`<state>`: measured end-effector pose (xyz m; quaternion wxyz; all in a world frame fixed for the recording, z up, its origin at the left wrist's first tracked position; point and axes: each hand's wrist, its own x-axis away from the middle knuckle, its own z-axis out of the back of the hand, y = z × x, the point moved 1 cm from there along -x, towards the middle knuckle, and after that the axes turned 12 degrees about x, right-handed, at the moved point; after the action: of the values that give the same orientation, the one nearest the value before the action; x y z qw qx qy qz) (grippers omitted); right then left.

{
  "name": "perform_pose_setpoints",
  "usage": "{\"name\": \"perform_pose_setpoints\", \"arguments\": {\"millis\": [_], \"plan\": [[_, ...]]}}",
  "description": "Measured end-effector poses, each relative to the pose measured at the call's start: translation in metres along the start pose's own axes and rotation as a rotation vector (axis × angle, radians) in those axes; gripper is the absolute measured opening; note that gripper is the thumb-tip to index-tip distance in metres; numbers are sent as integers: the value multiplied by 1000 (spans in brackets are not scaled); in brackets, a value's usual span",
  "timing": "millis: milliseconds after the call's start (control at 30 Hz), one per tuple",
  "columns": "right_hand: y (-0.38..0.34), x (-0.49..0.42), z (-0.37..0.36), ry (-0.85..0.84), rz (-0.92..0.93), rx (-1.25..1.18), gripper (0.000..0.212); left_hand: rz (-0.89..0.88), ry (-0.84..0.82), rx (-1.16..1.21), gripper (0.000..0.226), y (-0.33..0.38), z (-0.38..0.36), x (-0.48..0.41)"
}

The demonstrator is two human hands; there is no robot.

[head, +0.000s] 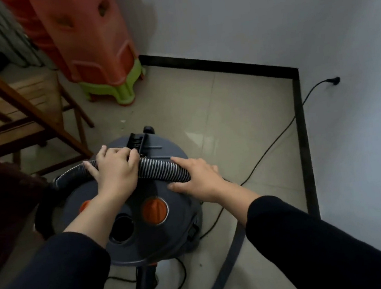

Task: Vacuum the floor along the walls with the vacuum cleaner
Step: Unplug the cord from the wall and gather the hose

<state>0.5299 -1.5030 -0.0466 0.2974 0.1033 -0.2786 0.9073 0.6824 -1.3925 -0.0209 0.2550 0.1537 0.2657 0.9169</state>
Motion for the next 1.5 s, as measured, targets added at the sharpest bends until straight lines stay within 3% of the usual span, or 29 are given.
{"name": "perform_pose_setpoints", "arguments": {"millis": [300,533,733,1067,1367,1500], "plan": [[9,1,10,-56,-28,-147,86,-22,-5,-49,37,8,0,-2],[48,2,37,11,-67,-56,69,-185,-30,-31,29,67,-50,-8],[171,-4,109,23,-186,124,61,-248,-169,87,32,178,-158,-23],[411,-52,222,-104,-445,248,54,-40,-417,191,27,367,-335,-57],[557,-140,280,-121,-546,459,38,-148,-615,192,34,470,-469,-154],[629,-188,292,-131,-548,654,49,-116,-685,294,30,498,-541,-201]]}}
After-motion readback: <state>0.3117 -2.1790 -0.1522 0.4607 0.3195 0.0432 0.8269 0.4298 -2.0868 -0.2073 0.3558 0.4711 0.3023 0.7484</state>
